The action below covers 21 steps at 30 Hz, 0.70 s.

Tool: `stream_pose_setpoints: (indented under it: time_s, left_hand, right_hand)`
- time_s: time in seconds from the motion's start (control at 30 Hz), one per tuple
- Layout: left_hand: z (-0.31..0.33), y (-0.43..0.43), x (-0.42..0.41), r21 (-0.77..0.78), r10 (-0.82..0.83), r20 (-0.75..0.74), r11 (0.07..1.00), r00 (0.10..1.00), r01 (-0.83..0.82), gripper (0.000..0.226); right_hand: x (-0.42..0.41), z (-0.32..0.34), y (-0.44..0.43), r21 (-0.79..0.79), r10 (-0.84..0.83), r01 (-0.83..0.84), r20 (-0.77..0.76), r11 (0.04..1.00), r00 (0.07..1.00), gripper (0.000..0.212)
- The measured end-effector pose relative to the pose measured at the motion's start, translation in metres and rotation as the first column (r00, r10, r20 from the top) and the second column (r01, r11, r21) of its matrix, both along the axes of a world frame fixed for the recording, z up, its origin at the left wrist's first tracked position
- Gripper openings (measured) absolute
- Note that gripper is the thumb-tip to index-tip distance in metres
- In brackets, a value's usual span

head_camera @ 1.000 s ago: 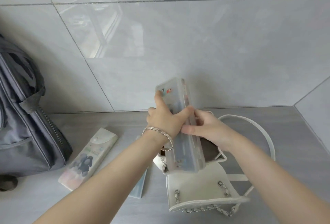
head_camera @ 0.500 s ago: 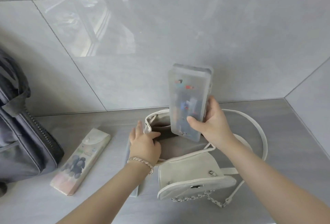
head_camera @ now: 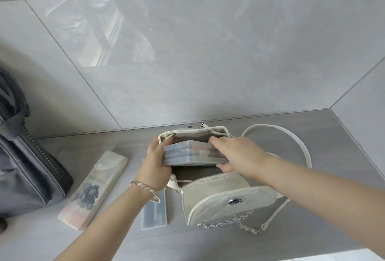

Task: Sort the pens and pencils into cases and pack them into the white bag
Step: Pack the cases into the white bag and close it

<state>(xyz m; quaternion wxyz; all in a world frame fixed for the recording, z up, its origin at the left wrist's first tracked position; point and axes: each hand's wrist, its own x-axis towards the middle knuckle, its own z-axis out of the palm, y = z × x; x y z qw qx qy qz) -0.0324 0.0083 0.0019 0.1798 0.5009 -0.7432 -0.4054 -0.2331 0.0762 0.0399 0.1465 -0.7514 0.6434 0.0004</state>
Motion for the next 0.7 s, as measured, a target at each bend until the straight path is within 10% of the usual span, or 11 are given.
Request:
stream_pose_setpoints:
  time_s: [0.2, 0.37, 0.53, 0.7]
  left_hand:
    - [0.008, 0.001, -0.004, -0.007, 0.049, -0.035, 0.999, 0.998, -0.050, 0.071]
    - [0.008, 0.014, -0.017, -0.081, -0.044, -0.048, 0.996, 0.998, 0.040, 0.073]
    - [0.007, 0.000, -0.001, -0.116, -0.065, 0.000, 0.991, 0.998, 0.064, 0.074]
    - [0.012, 0.007, -0.011, -0.083, -0.120, -0.033, 0.990, 0.992, 0.117, 0.076]
  right_hand:
    - [0.005, -0.006, -0.006, 0.044, -0.053, 0.056, -0.084, 0.997, 0.995, 0.041]
    - [0.024, -0.013, 0.000, 0.085, -0.088, 0.074, 0.176, 0.994, 0.980, 0.067]
    - [0.028, 0.004, -0.007, 0.044, -0.014, 0.016, -0.051, 0.999, 0.999, 0.031]
    - [0.051, -0.020, -0.024, 0.120, 0.066, -0.034, -0.274, 0.992, 0.960, 0.050]
